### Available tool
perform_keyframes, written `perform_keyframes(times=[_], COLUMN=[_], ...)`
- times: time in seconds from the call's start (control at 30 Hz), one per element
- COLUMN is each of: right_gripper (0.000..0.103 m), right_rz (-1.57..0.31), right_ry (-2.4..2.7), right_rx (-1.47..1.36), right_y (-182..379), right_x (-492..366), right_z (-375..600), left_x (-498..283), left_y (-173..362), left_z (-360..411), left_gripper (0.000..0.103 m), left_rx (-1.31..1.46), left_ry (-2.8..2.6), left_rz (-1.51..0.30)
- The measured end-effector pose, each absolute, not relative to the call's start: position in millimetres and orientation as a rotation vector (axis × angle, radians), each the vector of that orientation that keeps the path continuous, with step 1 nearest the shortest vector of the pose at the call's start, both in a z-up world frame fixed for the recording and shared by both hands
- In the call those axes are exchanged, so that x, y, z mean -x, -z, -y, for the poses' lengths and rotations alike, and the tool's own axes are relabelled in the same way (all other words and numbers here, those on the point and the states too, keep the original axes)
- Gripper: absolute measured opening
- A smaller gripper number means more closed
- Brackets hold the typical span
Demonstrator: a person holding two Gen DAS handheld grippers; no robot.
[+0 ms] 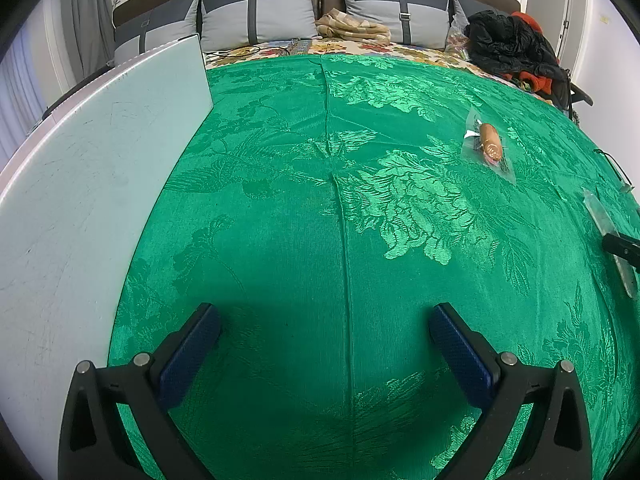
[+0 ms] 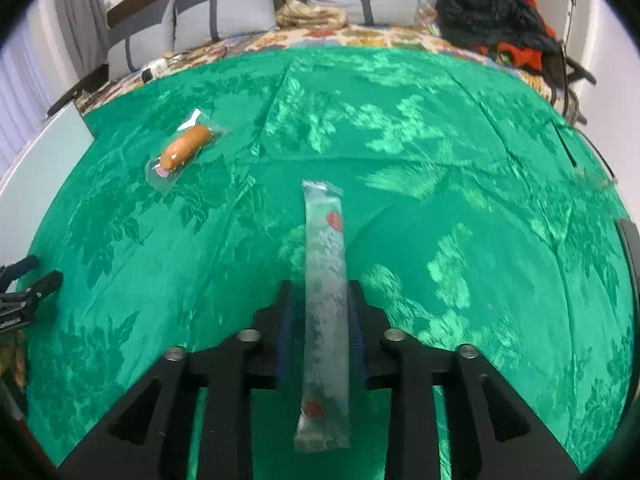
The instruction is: Organize snacks
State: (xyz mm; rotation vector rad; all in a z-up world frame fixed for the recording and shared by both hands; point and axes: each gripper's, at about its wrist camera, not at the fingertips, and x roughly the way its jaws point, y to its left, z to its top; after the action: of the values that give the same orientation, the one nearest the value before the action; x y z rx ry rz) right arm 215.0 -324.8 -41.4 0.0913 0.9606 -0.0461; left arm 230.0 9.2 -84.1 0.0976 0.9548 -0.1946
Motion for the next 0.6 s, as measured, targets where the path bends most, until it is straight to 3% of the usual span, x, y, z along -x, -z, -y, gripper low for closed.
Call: perform_keyframes(times=[0.17,0.33,0.6], right_gripper=[0.060,0.071,0.073], right_rz=[-0.904,-0.911,-0.914], right_ry=[0.050,0.036,0.038], right_rx=[-0.031,-0.025,-0.011], right_y=[52,54,55], right_x=[-221,-222,-218], right_z=[312,307,300], left_x=[-230,-230,-230], left_y=[84,84,84], left_z=[-9,-9,-9], left_gripper=[0.103,0.103,0.103], left_rx=[-0.097,-0.098,-0.098], left_ry=[0.195,0.194,0.194], left_rz=[-0.955,-0.955,-0.955])
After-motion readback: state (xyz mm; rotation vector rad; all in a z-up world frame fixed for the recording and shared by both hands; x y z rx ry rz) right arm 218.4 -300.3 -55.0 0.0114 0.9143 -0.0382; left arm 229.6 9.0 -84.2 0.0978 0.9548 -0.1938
